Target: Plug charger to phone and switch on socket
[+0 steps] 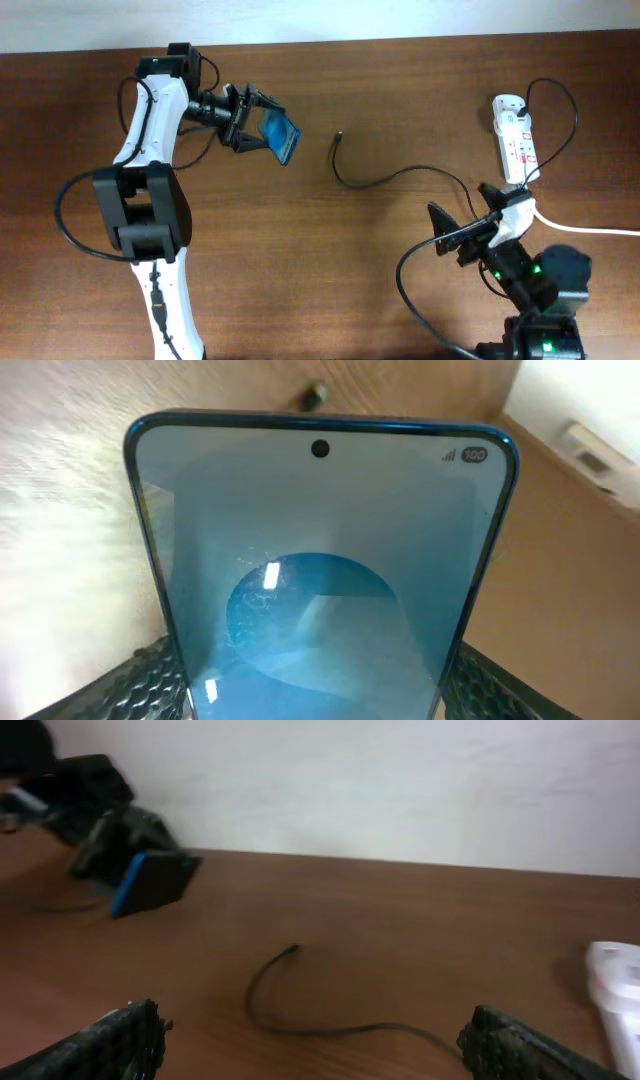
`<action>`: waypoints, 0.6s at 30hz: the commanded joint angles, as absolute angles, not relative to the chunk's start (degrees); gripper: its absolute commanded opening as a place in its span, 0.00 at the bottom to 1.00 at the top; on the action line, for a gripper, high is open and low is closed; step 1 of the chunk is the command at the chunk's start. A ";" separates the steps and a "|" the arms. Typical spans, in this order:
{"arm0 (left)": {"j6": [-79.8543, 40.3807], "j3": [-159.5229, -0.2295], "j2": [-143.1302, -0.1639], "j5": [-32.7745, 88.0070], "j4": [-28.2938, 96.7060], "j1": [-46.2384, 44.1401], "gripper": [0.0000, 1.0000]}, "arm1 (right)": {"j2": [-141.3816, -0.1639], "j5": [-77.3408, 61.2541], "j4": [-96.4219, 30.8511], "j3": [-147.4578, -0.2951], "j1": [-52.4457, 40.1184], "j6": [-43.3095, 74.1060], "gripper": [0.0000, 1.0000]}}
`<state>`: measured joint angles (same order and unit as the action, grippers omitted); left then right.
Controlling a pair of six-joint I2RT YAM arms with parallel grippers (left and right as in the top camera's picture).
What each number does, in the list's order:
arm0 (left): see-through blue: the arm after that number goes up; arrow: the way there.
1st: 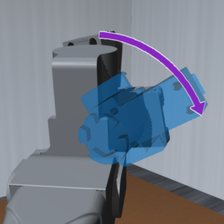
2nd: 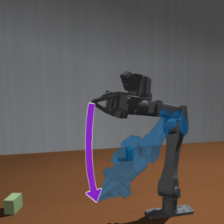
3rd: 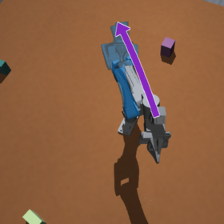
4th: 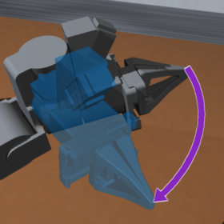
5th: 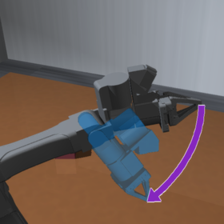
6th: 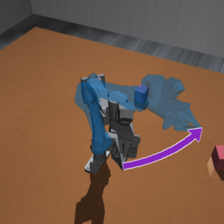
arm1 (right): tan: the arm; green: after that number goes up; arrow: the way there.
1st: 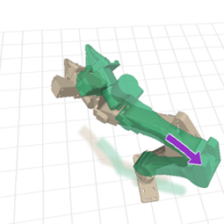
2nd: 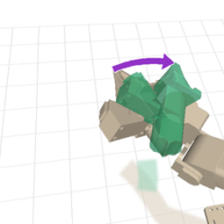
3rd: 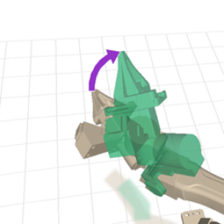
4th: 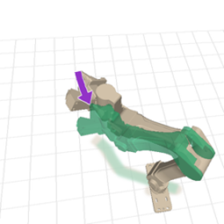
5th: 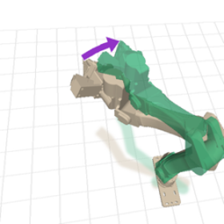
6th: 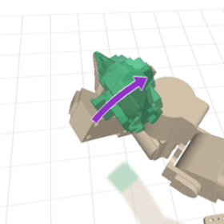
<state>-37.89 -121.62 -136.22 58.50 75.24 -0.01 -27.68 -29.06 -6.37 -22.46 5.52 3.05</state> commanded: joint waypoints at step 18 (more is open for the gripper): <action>-47.51 -123.15 -135.96 61.49 91.81 -2.02 0.00 | -57.21 -33.04 -44.95 -53.58 5.19 9.47 0.98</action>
<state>-44.29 -121.93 -136.29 64.95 91.53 -0.78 -54.22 -32.47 -44.91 -52.23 5.52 5.69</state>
